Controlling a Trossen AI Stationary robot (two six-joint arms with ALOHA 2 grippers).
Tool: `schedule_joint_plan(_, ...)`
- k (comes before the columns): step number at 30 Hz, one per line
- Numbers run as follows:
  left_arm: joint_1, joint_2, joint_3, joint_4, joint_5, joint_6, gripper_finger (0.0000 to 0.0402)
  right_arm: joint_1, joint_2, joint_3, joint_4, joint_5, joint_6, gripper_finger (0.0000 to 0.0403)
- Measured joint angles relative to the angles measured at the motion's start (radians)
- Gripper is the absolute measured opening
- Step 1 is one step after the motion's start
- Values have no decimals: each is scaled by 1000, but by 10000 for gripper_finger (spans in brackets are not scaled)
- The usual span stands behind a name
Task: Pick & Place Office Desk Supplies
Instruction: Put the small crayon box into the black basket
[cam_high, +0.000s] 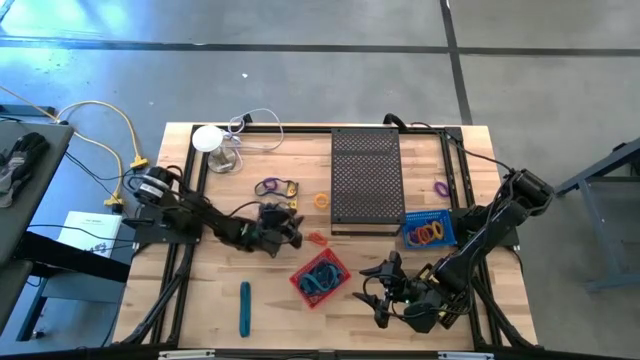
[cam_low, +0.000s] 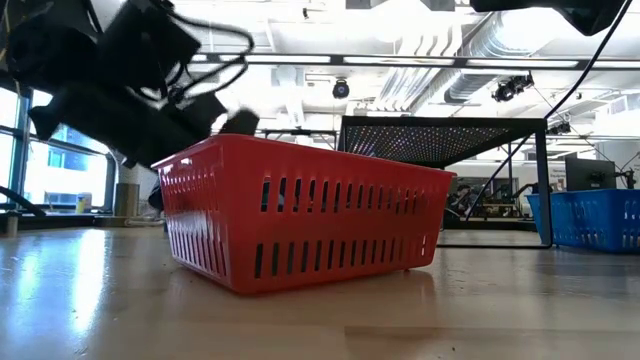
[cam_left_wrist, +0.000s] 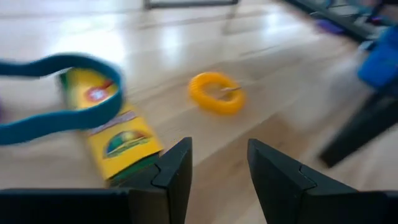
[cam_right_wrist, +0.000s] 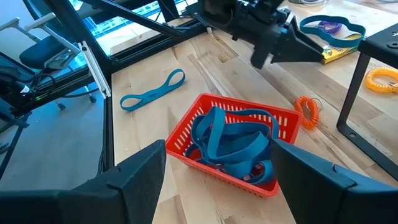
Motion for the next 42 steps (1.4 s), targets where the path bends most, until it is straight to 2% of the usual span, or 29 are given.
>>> schedule_joint_plan(5,-16,-53,0,14,13,4,148,0,0,0,0,-2,5,276)
schedule_joint_plan(9,-15,-95,0,-9,12,71,148,0,0,0,0,-3,5,276)
schedule_joint_plan(12,-3,-119,0,-49,26,-18,148,0,0,0,0,-5,3,276)
schedule_joint_plan(14,9,-136,0,-62,66,-67,148,0,0,0,-1,-15,1,276)
schedule_joint_plan(19,40,-162,0,-55,199,-72,148,0,0,0,-6,-22,-3,276)
schedule_joint_plan(22,44,-166,0,-42,234,-71,148,0,0,0,-7,-22,-3,276)
schedule_joint_plan(42,-3,-166,0,-7,283,-2,148,0,0,0,0,-22,0,276)
